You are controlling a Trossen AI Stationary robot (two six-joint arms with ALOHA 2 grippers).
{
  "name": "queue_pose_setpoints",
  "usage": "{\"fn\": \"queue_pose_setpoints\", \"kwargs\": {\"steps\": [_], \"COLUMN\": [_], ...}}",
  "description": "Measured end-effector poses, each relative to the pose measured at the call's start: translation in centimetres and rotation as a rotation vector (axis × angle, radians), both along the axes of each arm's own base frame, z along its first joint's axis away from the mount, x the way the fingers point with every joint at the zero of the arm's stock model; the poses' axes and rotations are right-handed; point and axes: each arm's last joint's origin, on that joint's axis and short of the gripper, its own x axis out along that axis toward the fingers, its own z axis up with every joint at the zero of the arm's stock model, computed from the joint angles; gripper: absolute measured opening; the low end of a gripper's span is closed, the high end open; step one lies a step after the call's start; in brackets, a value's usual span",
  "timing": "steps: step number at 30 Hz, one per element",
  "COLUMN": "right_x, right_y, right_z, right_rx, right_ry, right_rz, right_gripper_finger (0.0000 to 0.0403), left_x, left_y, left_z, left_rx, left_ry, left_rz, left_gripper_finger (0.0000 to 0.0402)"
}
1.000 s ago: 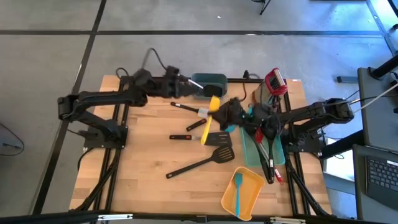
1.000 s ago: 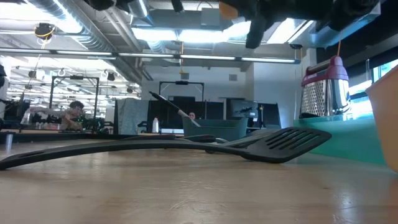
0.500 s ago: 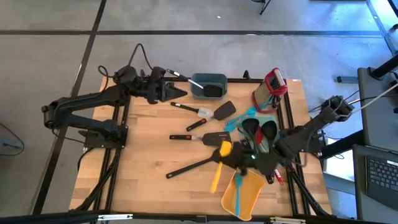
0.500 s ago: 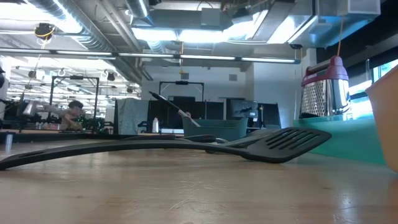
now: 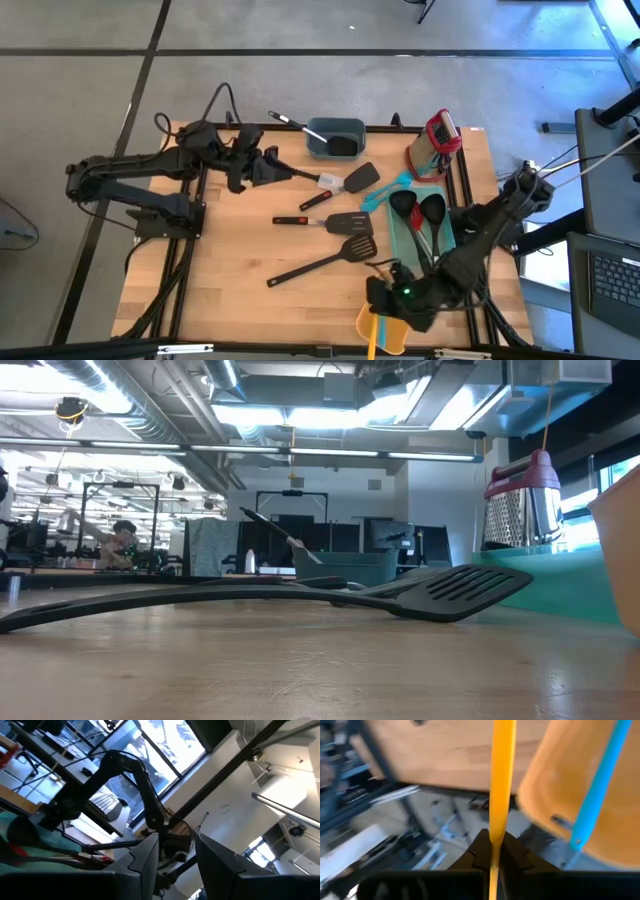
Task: Pick & Place Kitchen Items
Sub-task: Put the small yellow spatula into the yellow bin
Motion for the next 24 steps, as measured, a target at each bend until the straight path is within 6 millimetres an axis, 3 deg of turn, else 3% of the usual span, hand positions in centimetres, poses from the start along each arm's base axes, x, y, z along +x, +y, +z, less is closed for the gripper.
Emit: {"fn": "queue_pose_setpoints", "kwargs": {"steps": [9, 16, 24], "right_x": [1.2, 0.2, 0.8], "right_y": [-0.4, -2.0, -1.5], "right_z": [-3.3, -4.2, -4.0], "right_rx": [-0.073, -0.096, -0.025], "right_ry": [0.170, 0.442, 0.397], "right_rz": [-0.005, 0.046, 0.086], "right_gripper_finger": [0.0016, 0.0016, 0.0016], "left_x": [0.3, 0.4, 0.5], "left_y": [-1.5, -2.3, -3.0], "left_z": [-0.3, -0.8, -1.0], "left_rx": [0.004, 0.014, 0.028], "left_ry": [0.028, 0.069, 0.084], "left_rz": [-0.018, 0.001, 0.026], "left_gripper_finger": [0.0123, 0.0123, 0.0123]}}
